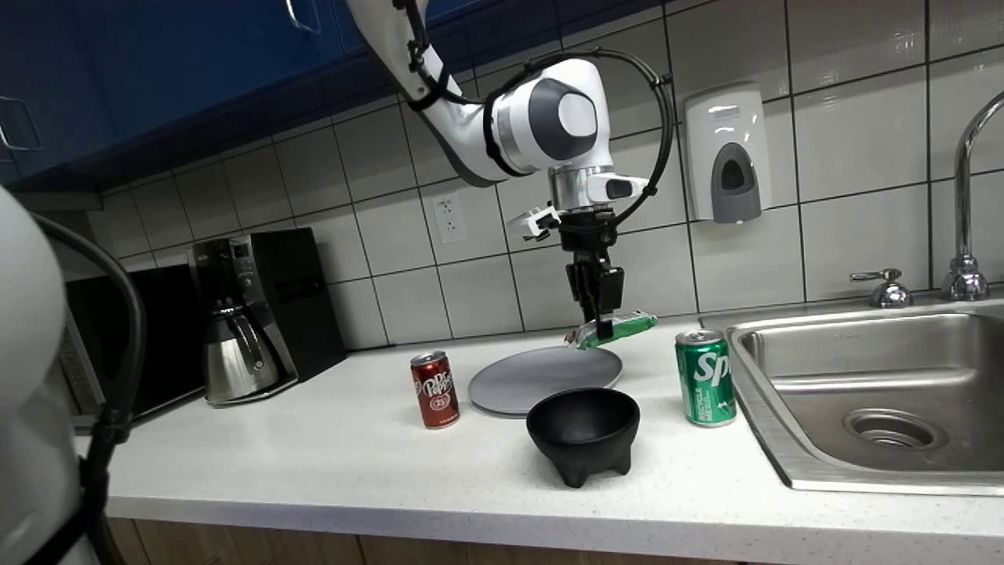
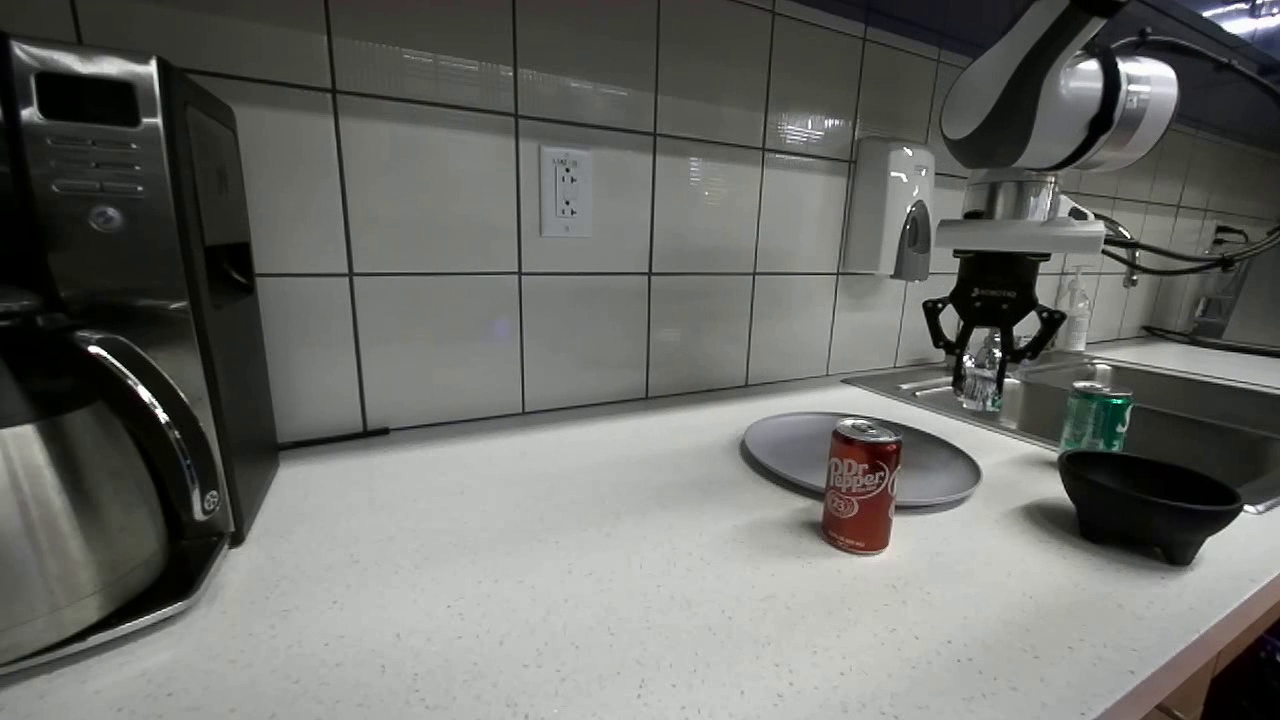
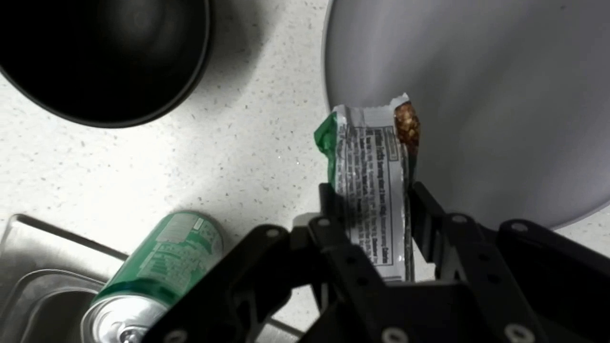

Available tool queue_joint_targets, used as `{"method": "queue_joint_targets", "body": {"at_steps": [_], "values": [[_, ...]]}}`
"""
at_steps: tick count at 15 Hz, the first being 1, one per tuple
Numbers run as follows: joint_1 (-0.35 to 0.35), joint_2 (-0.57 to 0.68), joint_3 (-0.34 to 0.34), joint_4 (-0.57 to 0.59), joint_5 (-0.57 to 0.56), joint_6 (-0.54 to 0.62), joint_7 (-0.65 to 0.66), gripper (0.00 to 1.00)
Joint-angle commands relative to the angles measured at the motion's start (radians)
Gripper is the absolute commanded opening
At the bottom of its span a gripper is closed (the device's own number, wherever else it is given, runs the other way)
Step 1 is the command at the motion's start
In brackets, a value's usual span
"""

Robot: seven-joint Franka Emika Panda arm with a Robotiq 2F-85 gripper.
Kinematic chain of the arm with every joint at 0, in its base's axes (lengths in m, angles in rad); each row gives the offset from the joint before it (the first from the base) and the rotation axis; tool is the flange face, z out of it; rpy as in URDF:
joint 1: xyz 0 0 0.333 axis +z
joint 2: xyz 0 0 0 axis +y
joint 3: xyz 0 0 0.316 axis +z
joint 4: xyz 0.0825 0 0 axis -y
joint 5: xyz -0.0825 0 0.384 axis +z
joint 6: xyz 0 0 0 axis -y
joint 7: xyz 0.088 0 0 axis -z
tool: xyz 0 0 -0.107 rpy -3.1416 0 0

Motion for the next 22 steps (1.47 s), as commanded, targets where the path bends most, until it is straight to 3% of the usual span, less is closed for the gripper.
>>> {"method": "queue_joint_targets", "body": {"at_steps": [1,22], "values": [[-0.021,-0.029,0.001,-0.004,-0.006,-0.037,-0.045,0.15],[-0.068,0.061,-0.001,0.193,0.05,-0.179,-0.137,0.15]]}}
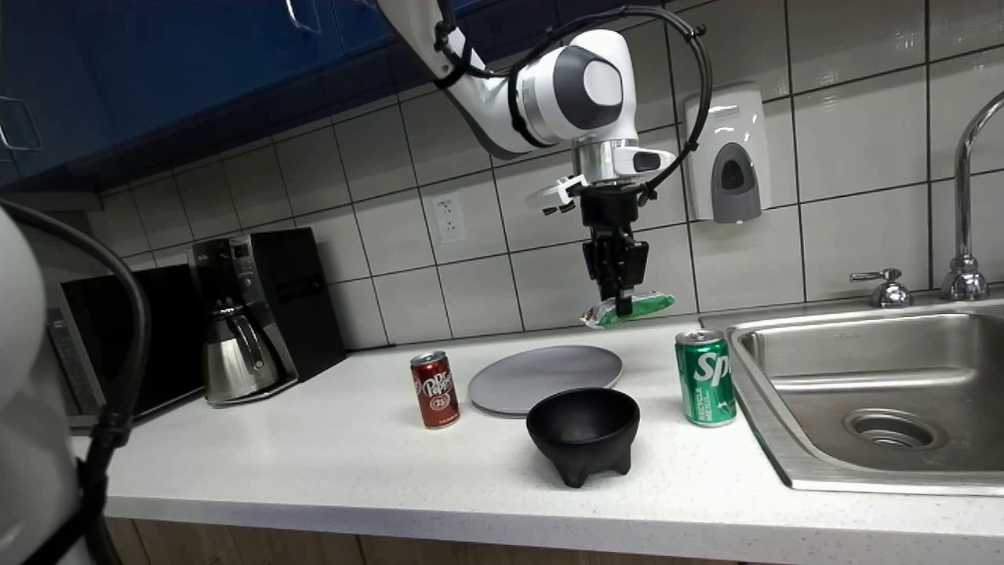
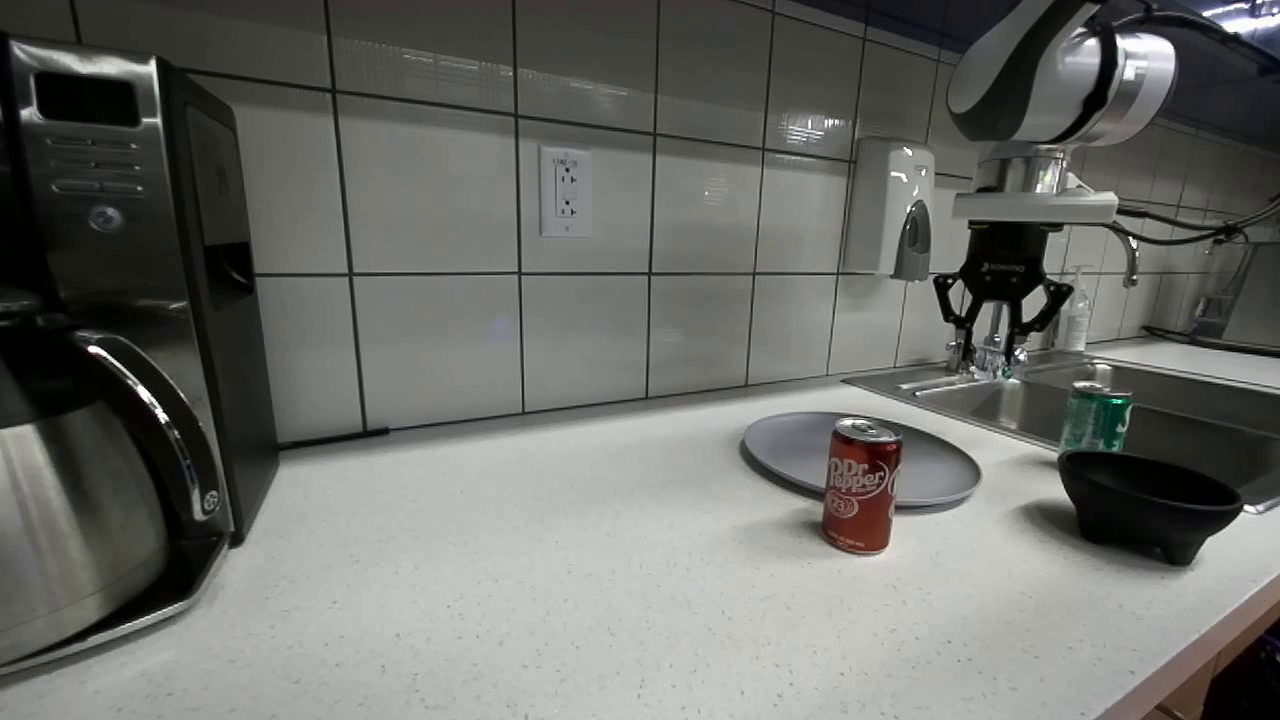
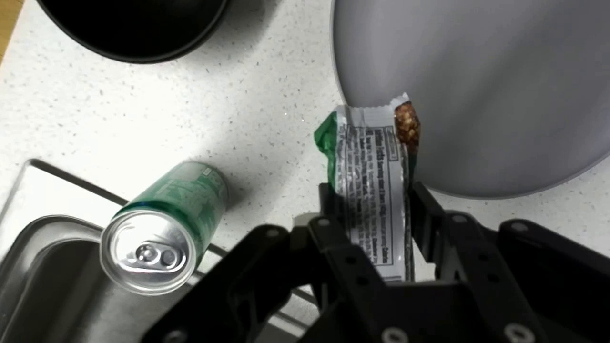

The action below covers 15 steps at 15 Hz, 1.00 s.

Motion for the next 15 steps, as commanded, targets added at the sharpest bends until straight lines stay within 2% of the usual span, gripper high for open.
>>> {"method": "queue_joint_targets", "body": {"at_steps": [1,15], "values": [[-0.027,0.035,0.009,0.073,0.02,-0.06,-0.031,0.15],[-0.033,0.157,0.004,0.211,0.003,-0.13,-0.009,0.15]]}}
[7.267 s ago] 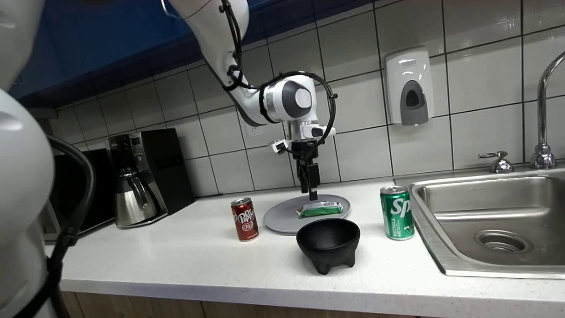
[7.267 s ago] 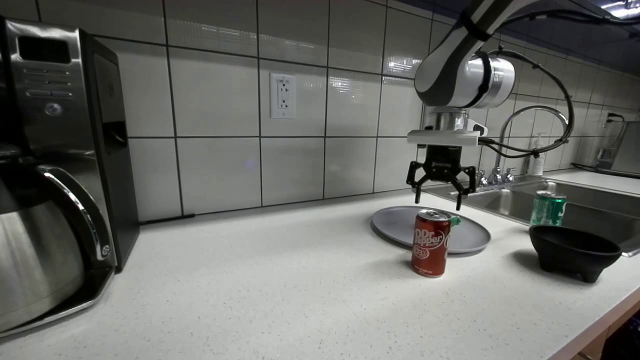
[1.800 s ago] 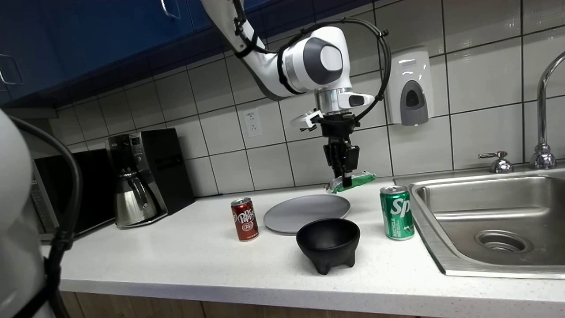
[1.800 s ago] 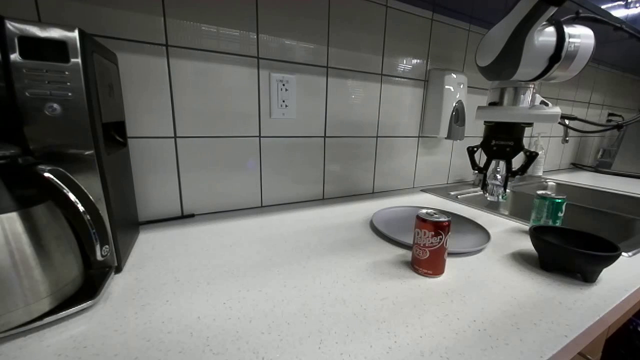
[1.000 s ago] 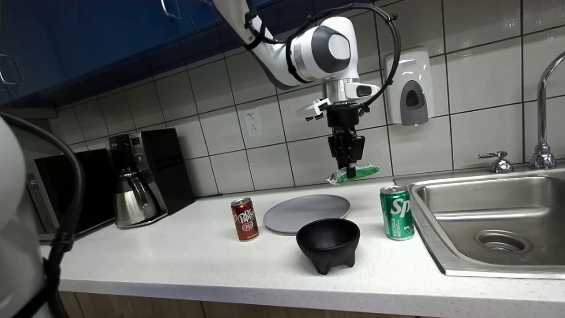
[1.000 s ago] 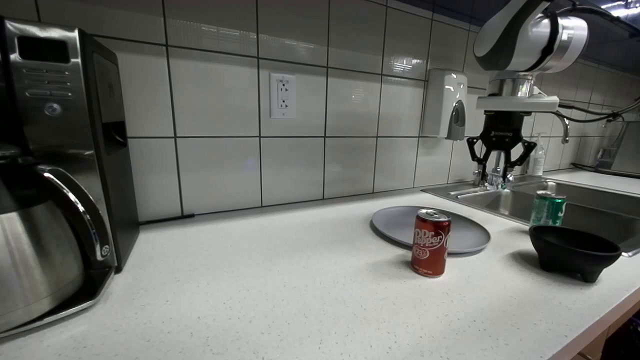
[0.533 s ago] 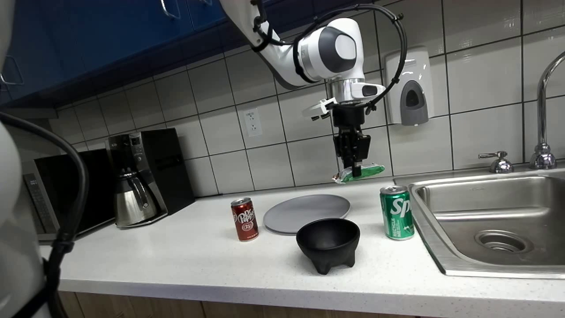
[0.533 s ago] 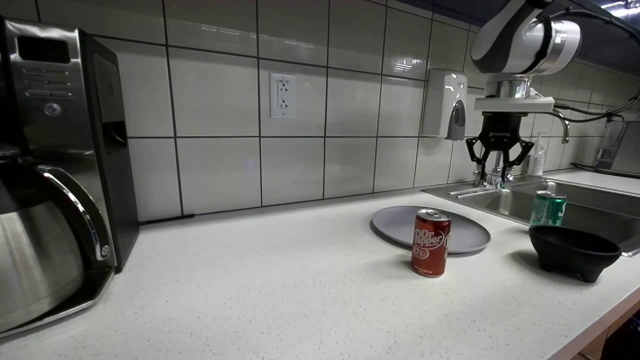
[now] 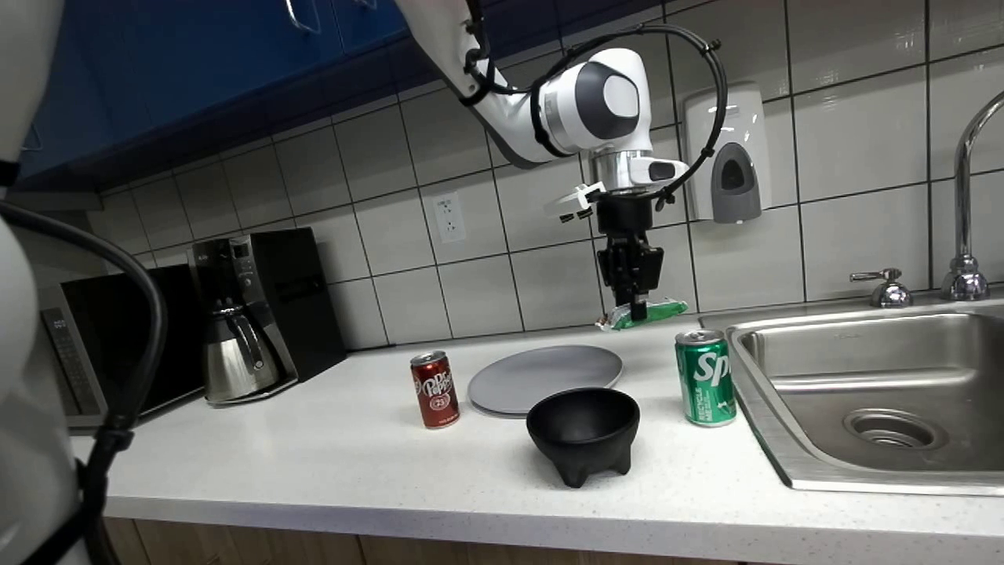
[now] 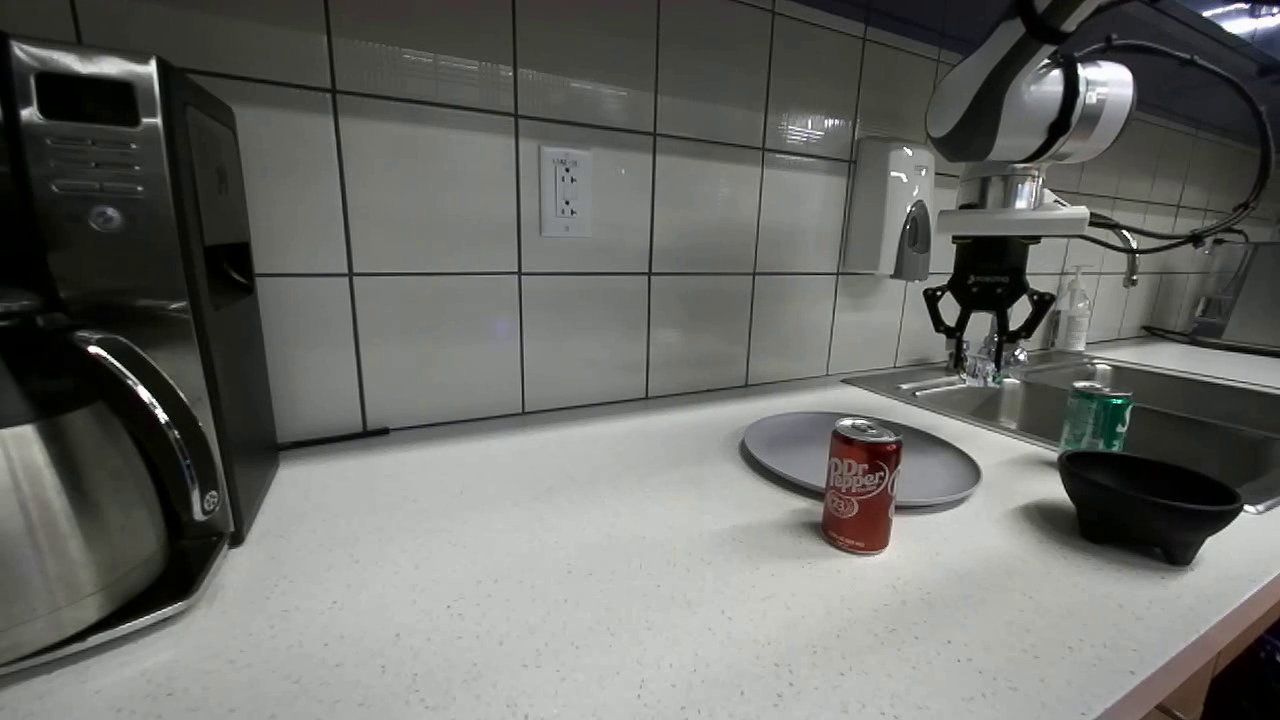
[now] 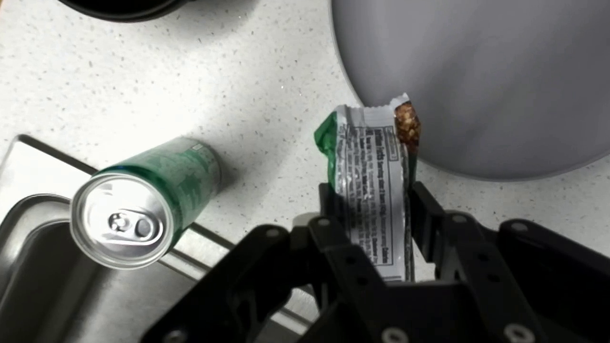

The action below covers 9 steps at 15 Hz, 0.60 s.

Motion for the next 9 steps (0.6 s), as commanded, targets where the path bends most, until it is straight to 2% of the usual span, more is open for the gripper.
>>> {"method": "queue_joint_targets", "body": {"at_steps": [1,9], "values": [[-0.018,0.041,0.005,0.072,0.003,-0.063,-0.008,0.15],[-0.018,0.087,0.002,0.101,-0.006,-0.084,-0.002,0.15]]}}
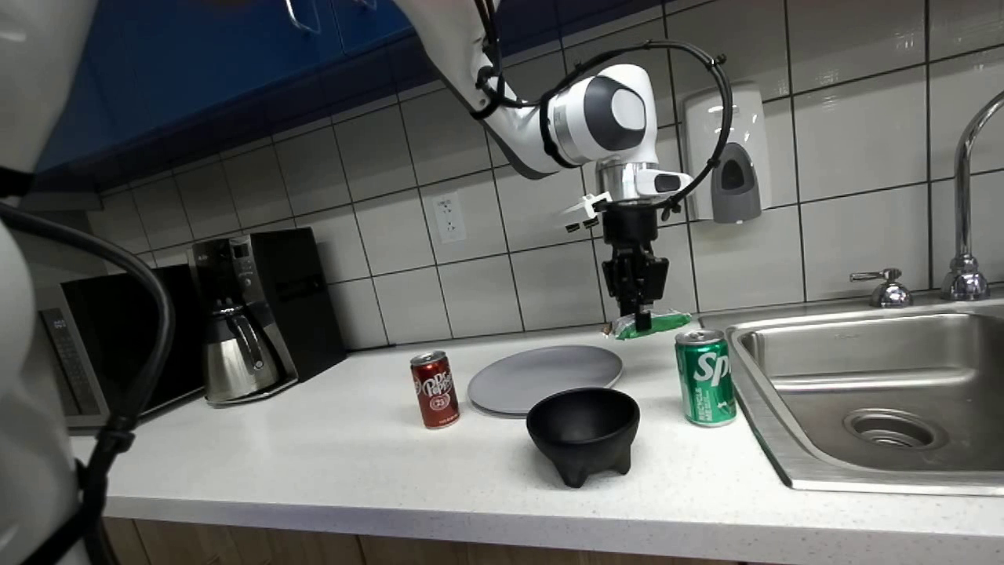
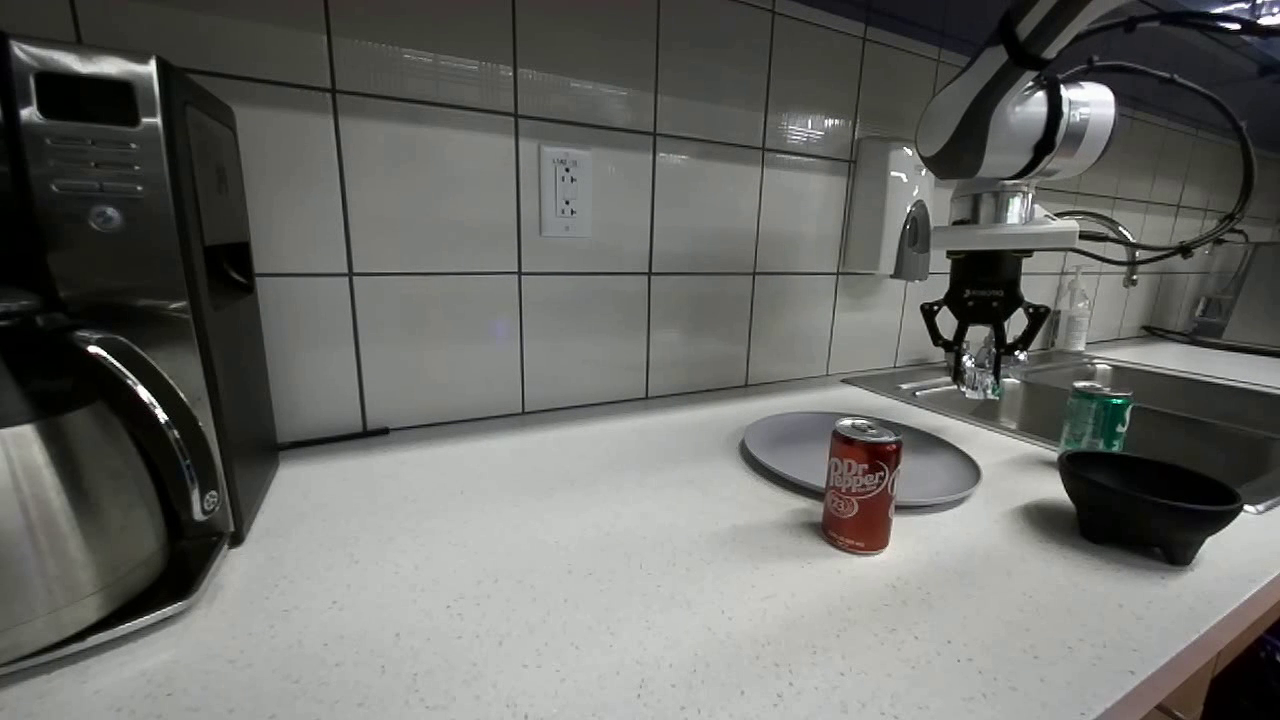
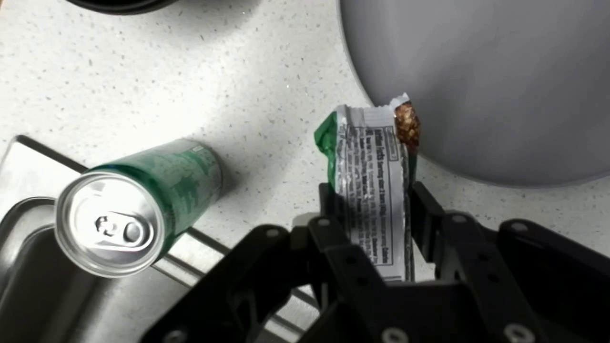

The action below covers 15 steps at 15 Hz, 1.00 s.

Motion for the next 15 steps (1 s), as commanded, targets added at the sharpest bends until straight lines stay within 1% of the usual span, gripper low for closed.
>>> {"method": "queue_joint_targets", "body": {"at_steps": [1,8,15], "values": [[-0.013,0.029,0.003,0.049,-0.005,-0.048,-0.002,0.15],[-0.007,0.05,-0.003,0.034,-0.016,-0.019,0.007,0.15],[-0.006,0.074,-0.014,0.027,-0.03,-0.015,0.007,0.15]]}}
